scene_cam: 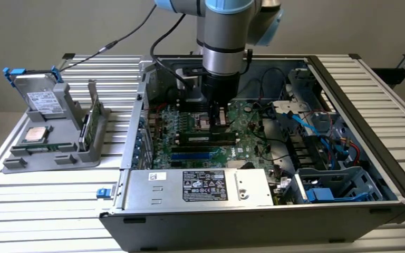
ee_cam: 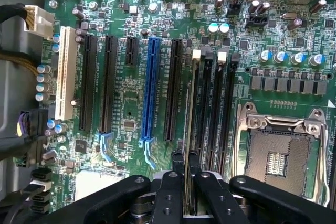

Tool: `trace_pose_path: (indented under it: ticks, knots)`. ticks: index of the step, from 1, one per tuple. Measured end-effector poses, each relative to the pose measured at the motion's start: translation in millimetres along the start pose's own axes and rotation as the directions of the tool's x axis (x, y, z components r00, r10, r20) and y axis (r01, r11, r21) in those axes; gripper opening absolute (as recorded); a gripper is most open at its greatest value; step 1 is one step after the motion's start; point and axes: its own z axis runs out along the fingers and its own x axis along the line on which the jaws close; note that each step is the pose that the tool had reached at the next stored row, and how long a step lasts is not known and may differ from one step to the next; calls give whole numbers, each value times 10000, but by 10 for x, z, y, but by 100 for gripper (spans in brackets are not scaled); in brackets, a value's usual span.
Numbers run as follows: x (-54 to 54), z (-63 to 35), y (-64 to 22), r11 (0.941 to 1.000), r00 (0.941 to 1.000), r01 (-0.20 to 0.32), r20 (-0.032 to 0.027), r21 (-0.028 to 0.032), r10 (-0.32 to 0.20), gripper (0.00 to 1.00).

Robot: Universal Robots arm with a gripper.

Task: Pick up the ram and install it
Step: 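Insert the ram into the slot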

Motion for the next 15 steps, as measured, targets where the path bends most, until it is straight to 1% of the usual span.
trace_pose_path:
  ticks: [1, 3, 4, 6, 11, 15]
  knots:
    - [-8, -1, -1, 10000, 10000, -2, -65, -6, 2, 14]
    - [-31, -4, -2, 10000, 9999, -5, -169, -14, 5, 14]
    - [-40, -6, -3, 10000, 9998, -6, -195, -16, 5, 14]
    - [-42, -15, -3, 10000, 9998, -5, -205, -19, 5, 14]
    - [-38, -45, 0, 10000, 9998, -6, -202, -17, 5, 14]
    - [-38, -50, 0, 10000, 9998, -18, -201, -18, 18, 14]
